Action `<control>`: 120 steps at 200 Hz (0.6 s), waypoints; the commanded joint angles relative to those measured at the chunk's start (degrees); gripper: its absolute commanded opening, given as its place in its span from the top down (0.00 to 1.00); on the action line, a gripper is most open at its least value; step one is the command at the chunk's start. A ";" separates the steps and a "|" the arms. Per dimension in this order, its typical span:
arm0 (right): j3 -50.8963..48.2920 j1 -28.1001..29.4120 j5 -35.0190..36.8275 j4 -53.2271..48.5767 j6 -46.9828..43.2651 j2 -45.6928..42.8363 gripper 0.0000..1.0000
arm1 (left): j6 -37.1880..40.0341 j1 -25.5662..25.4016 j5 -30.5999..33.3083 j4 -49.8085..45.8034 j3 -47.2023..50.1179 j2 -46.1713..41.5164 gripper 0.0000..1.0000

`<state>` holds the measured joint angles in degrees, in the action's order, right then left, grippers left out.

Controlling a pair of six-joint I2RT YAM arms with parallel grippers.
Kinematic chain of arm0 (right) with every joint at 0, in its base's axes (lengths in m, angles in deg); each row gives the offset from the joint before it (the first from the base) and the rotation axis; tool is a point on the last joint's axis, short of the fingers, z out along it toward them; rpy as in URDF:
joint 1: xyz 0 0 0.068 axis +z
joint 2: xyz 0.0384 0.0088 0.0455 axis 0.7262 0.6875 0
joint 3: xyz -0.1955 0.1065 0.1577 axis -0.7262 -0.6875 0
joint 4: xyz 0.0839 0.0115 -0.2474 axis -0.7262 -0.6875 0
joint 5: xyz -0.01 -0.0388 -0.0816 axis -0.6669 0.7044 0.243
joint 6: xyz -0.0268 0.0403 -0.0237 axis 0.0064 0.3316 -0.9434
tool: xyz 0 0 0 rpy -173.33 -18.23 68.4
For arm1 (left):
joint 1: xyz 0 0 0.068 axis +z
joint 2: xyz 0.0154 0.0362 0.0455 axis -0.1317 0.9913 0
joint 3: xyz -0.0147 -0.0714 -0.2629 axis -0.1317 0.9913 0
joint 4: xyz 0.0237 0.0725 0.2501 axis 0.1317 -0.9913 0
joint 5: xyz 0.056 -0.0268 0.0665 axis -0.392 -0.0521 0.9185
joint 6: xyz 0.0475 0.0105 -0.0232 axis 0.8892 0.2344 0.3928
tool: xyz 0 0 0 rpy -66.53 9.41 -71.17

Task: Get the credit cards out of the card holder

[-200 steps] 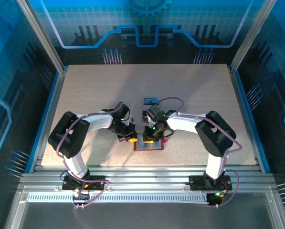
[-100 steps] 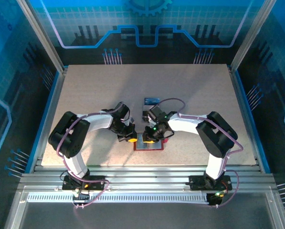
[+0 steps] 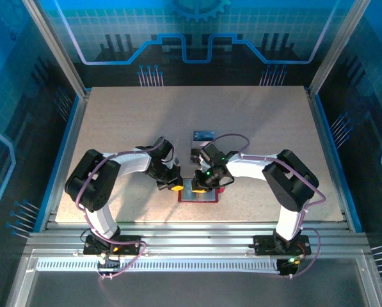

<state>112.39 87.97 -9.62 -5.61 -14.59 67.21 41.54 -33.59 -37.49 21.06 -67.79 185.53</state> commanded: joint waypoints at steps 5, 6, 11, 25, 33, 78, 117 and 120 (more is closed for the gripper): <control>-1.42 -0.19 -1.90 2.50 1.33 0.31 0.83 | 1.58 -0.02 1.83 -2.67 0.74 1.06 1.00; -1.53 -0.19 -1.98 2.59 1.38 0.34 0.83 | 1.60 -0.01 1.80 -2.65 0.70 1.09 1.00; -1.70 -0.31 -2.26 3.09 1.53 0.41 0.82 | 1.58 0.00 1.84 -2.65 0.70 1.08 1.00; -2.06 -0.39 -2.59 3.77 2.00 0.72 0.82 | 1.71 0.02 1.79 -2.73 0.74 1.04 1.00; -2.22 -0.36 -2.82 4.07 2.17 0.91 0.81 | 1.66 -0.03 1.78 -2.71 0.81 1.03 1.00; -1.70 -0.33 -1.55 1.65 1.36 1.59 0.79 | 1.66 0.02 1.92 -2.71 0.91 0.96 1.00; 2.77 0.60 6.60 -9.43 -3.61 2.37 0.74 | 1.85 0.02 1.96 -3.27 0.57 0.67 1.00; 2.95 0.60 6.85 -9.78 -3.74 2.46 0.74 | 1.88 0.02 2.00 -3.35 0.57 0.66 1.00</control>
<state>113.68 88.13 -9.31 -6.86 -15.01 67.58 42.55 -33.55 -37.49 20.84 -67.79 185.51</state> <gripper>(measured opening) 0.258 0.040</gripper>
